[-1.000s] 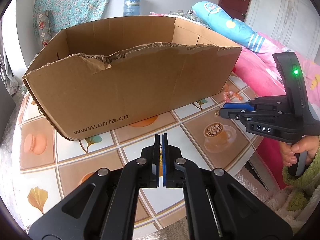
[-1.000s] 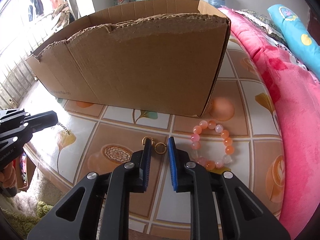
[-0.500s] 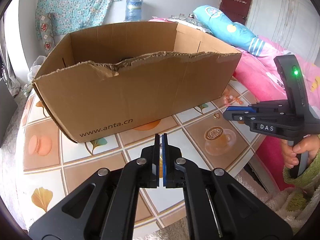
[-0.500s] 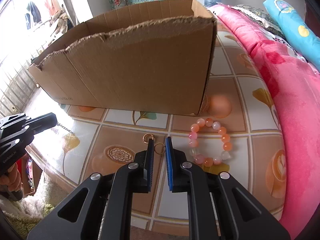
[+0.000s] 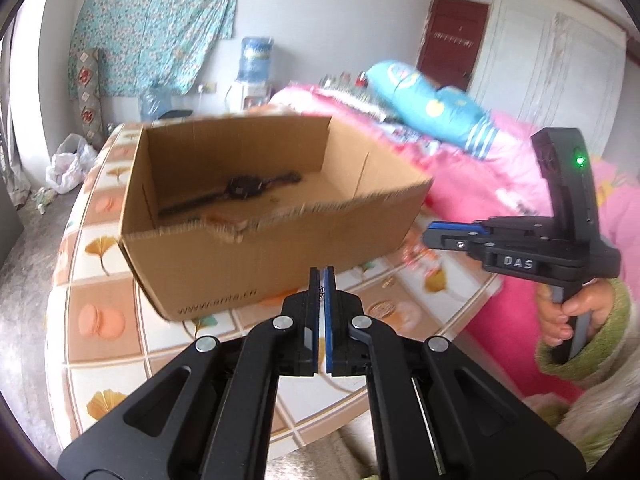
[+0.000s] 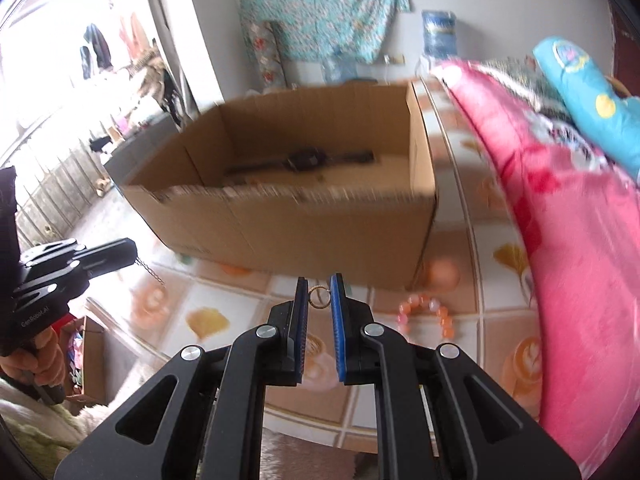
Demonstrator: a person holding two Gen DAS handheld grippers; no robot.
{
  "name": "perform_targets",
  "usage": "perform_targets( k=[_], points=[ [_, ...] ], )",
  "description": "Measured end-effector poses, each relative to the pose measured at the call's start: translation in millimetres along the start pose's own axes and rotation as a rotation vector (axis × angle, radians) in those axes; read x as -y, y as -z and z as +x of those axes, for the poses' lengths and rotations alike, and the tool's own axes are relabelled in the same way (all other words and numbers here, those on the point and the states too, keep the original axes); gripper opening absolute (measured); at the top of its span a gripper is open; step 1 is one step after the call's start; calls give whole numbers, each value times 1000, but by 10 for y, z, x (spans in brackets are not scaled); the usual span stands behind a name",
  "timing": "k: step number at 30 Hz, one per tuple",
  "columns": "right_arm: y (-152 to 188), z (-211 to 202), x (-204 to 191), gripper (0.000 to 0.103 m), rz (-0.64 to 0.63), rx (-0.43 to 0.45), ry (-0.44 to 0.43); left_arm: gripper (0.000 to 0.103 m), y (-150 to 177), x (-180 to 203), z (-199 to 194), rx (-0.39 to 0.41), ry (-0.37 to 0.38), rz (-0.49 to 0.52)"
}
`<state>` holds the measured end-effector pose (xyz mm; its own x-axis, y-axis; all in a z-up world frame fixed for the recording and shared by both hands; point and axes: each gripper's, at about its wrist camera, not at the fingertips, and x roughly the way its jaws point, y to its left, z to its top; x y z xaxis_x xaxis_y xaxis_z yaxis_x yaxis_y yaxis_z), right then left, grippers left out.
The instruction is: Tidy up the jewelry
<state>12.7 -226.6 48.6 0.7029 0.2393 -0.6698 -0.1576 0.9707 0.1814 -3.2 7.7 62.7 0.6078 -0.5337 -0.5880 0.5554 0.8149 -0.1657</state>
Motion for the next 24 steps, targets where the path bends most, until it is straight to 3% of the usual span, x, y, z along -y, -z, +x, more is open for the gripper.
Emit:
perform_targets(
  k=[7, 10, 14, 19, 24],
  points=[
    [-544, -336, -8, 10, -40, 142, -70, 1, -446, 121, -236, 106, 24, 78],
    [-764, -340, 11, 10, -61, 164, -97, 1, -657, 139, -200, 133, 48, 103],
    [-987, -247, 83, 10, -89, 160, -63, 1, -886, 137, -17, 126, 47, 119],
    [-748, -221, 215, 11, -41, 141, -126, 1, -880, 89, 56, 118, 63, 91],
    [-285, 90, 329, 13, 78, 4, -171, 1, -697, 7, 98, 71, 57, 35]
  ],
)
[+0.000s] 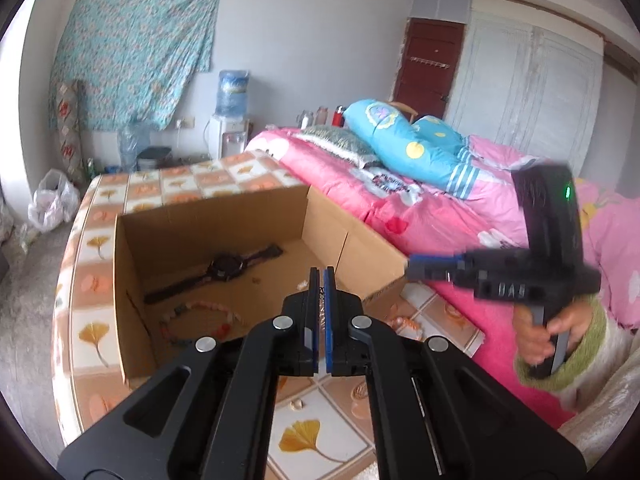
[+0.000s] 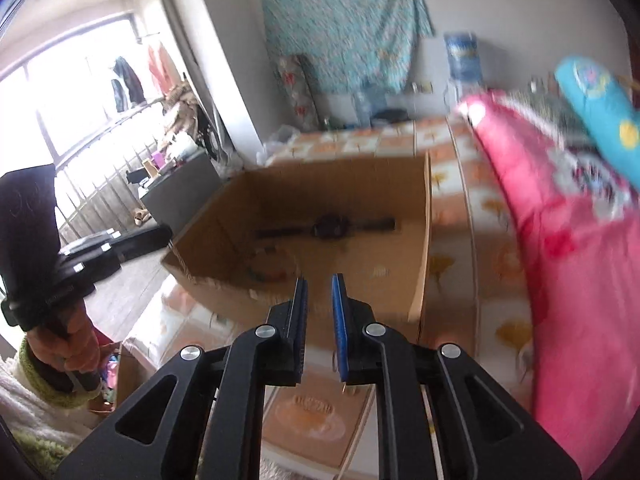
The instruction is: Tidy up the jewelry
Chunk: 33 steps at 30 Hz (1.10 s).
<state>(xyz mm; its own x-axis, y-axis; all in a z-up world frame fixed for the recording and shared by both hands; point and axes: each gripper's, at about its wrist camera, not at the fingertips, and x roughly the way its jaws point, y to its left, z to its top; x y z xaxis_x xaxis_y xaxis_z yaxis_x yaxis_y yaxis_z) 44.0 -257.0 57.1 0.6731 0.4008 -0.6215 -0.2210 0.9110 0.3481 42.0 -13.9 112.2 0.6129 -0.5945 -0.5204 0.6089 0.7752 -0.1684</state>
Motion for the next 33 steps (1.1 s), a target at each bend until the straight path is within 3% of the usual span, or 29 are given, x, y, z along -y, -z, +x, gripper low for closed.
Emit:
perform_targets(
  k=[5, 17, 24, 33],
  points=[
    [396, 352, -99, 26, 43, -99, -45, 1, 191, -107, -74, -15, -20, -66],
    [633, 1182, -775, 26, -242, -200, 1, 1, 717, -323, -178, -87, -116, -139],
    [659, 1327, -931, 20, -351, -220, 71, 1, 879, -453, -195, -96, -118, -178],
    [661, 1350, -993, 11, -363, -225, 75, 1, 897, -529, -201, -89, -125, -192]
  ],
)
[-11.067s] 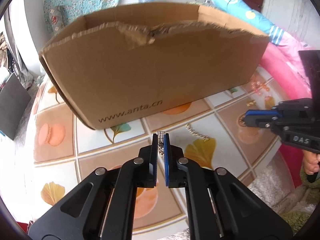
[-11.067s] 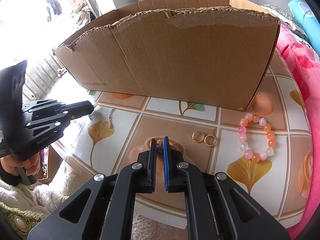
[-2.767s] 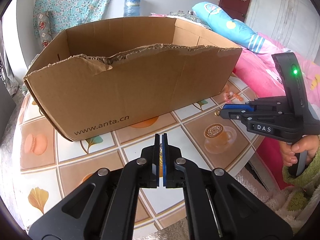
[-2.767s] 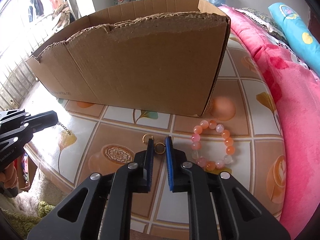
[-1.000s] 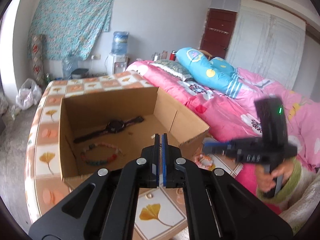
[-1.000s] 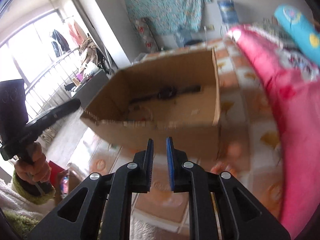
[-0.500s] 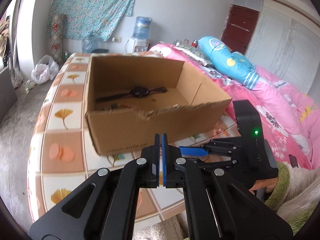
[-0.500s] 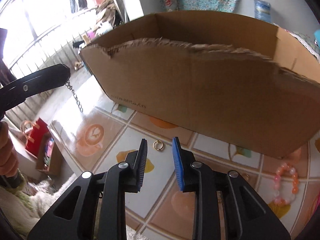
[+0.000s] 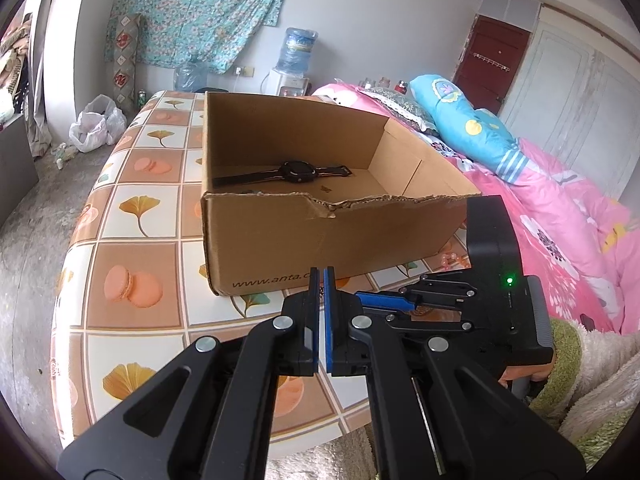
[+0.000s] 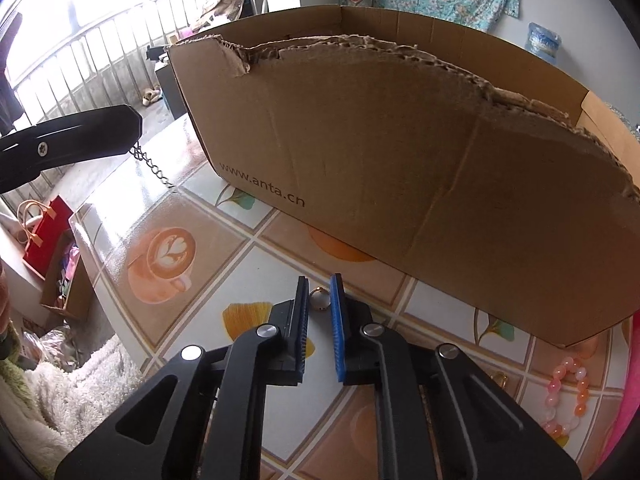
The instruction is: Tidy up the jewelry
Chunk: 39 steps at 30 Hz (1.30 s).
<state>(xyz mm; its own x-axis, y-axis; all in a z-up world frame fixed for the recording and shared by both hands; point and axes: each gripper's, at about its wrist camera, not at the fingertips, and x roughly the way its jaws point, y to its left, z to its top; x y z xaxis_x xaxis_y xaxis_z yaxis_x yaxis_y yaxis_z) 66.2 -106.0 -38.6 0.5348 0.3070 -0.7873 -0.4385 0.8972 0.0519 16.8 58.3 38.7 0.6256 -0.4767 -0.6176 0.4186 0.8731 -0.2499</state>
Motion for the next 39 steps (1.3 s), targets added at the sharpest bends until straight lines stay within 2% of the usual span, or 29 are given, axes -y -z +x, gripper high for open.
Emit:
perform_targets(
  k=[3, 4, 13, 20, 32, 39],
  points=[
    [-12, 1, -22, 11, 17, 2, -8, 1, 0, -5, -6, 2, 1, -2],
    [-16, -8, -5, 3, 21, 3, -12, 1, -1, -6, -7, 3, -1, 2],
    [37, -167, 145, 4, 75, 13, -29, 1, -1, 15, -34, 10, -7, 10],
    [75, -196, 255, 4, 109, 7, 3, 1, 5, 47, -16, 8, -13, 2],
    [46, -98, 3, 4, 67, -18, -42, 1, 15, 67, 29, -3, -16, -3],
    [-13, -123, 84, 4, 73, -19, 11, 1, 28, 29, 25, -3, -17, -13]
  ],
)
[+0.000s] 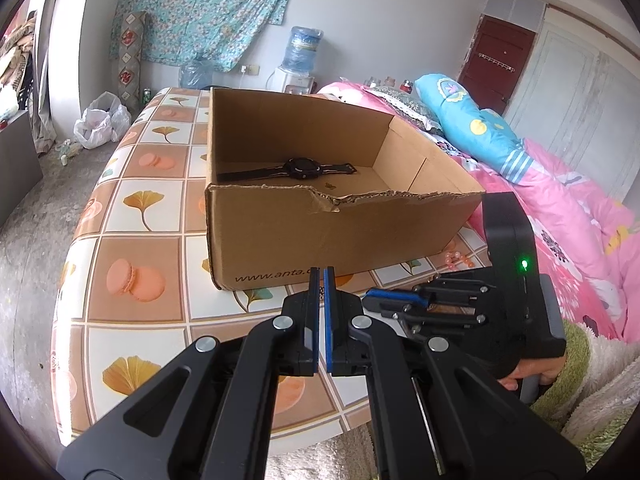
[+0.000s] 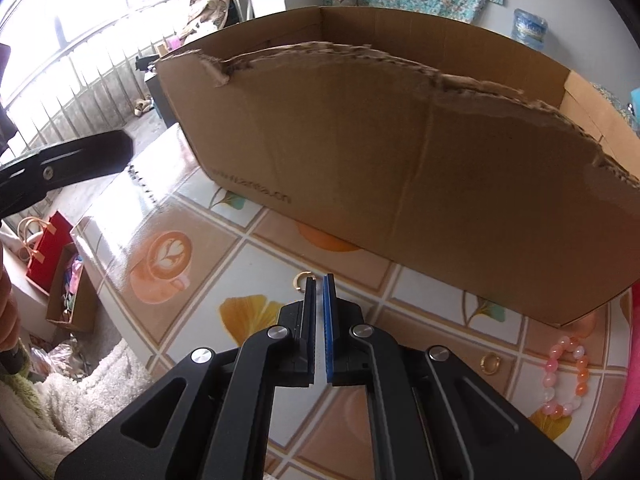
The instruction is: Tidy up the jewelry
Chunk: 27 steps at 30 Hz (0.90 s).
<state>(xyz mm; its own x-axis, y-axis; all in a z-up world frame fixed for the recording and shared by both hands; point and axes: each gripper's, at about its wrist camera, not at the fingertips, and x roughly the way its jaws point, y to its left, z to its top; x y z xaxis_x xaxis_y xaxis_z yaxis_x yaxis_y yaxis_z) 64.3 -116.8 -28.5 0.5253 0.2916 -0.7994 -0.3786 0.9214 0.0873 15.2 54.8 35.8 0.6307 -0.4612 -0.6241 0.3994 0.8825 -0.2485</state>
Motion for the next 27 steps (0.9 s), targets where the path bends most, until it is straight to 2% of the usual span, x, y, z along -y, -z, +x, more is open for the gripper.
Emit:
perform_targets(
  k=[6, 11, 13, 14, 19, 23, 25, 27],
  points=[
    [-10, 30, -187, 4, -59, -2, -24, 1, 3, -38, -5, 4, -1, -7],
    [-23, -49, -113, 7, -53, 3, -19, 1, 12, -55, -7, 4, -1, -11],
    [-40, -64, -88, 21, -64, 5, -12, 1, 14, -56, -6, 4, -1, -12],
    [-44, -70, -92, 23, -73, 9, -10, 1, 15, -60, -8, 4, -1, -12],
    [-102, -76, -123, 23, -125, 23, -14, 1, 15, -62, -8, 7, -3, -12],
    [-136, 22, -93, 22, -155, 1, -38, 1, 12, -67, -12, 6, -3, -12],
    [-148, 38, -145, 12, -165, -3, -61, 1, 10, -69, -12, 7, -3, -11],
    [-157, 46, -164, 12, -166, -1, -58, 1, 14, -78, -17, 8, -4, -13]
  ],
)
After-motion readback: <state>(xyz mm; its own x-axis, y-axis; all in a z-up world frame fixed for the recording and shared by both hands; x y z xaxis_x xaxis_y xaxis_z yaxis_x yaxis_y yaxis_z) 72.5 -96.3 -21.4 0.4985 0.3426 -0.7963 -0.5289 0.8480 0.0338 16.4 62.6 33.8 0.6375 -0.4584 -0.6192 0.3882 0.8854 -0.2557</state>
